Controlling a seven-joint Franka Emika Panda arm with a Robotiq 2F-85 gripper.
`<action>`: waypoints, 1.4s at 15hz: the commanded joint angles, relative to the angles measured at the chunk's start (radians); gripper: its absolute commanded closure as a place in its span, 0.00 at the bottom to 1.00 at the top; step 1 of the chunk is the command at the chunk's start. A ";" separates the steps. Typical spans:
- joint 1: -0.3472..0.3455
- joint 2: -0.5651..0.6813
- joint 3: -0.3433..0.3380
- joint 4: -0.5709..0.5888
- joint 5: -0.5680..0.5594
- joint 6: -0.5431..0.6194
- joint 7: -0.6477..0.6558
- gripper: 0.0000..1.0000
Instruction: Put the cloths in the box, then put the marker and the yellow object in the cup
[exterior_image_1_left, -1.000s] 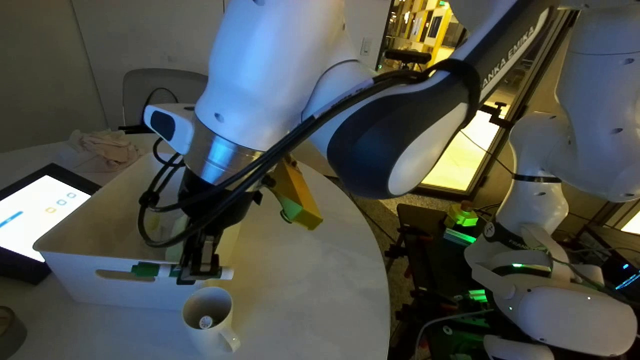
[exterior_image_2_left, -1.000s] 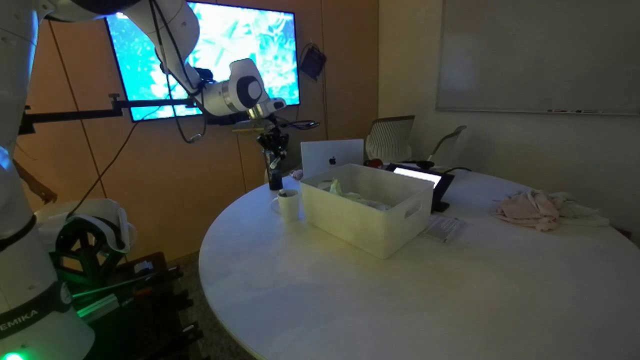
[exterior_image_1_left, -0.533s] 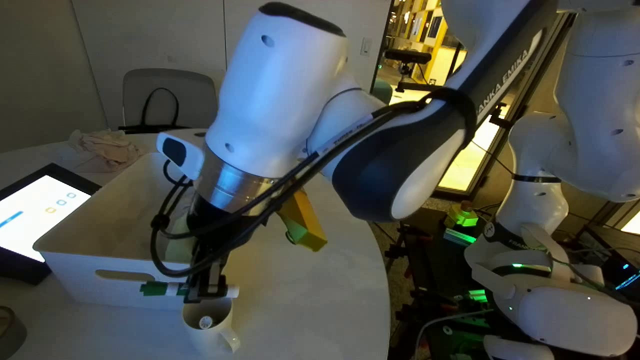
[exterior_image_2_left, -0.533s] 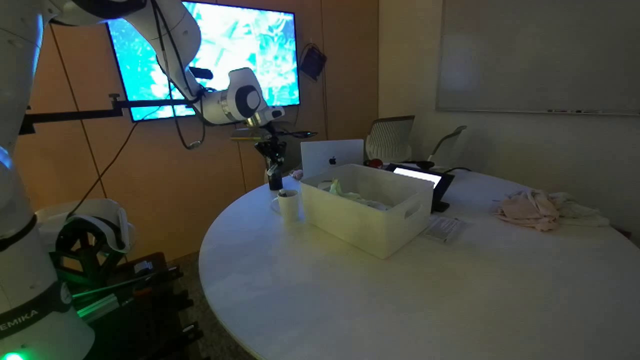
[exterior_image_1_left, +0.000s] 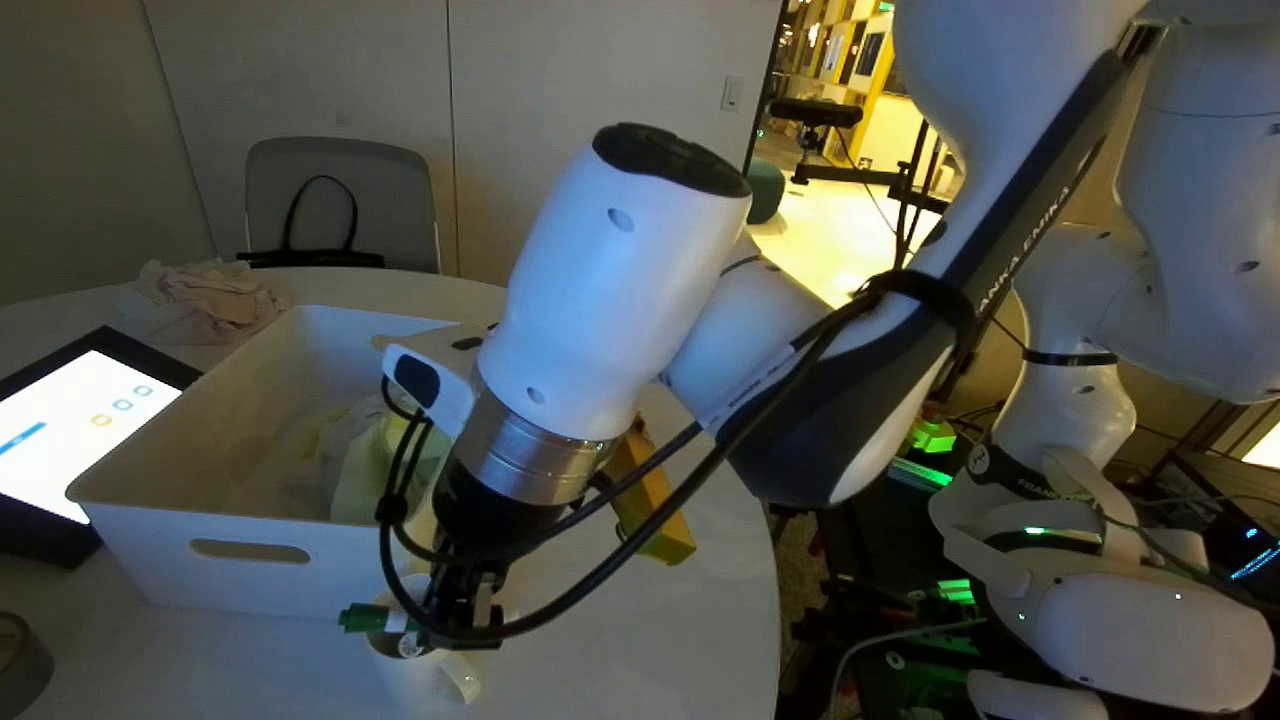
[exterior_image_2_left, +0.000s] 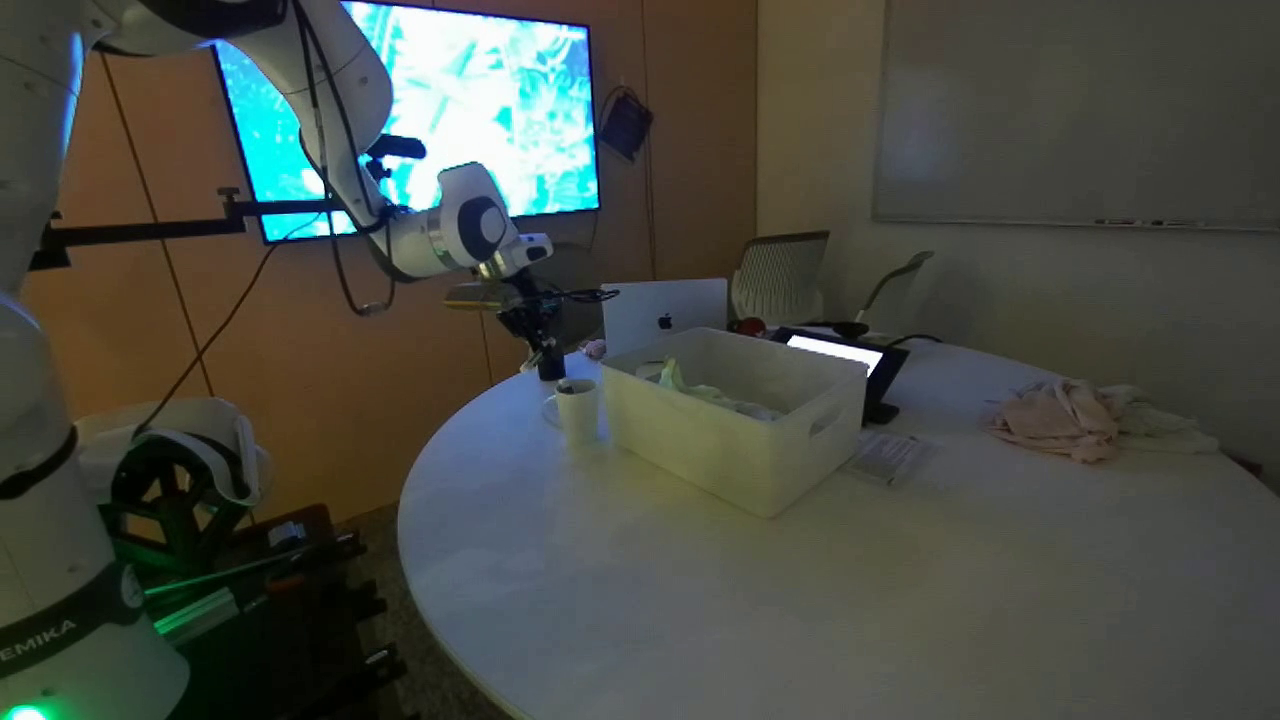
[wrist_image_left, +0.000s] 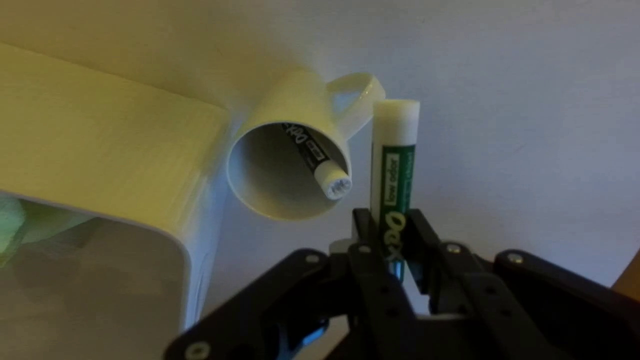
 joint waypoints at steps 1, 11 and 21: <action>0.067 -0.026 -0.081 -0.033 -0.061 0.077 0.121 0.85; 0.148 0.026 -0.199 -0.003 -0.159 0.159 0.343 0.85; 0.153 0.090 -0.208 0.051 -0.161 0.158 0.347 0.85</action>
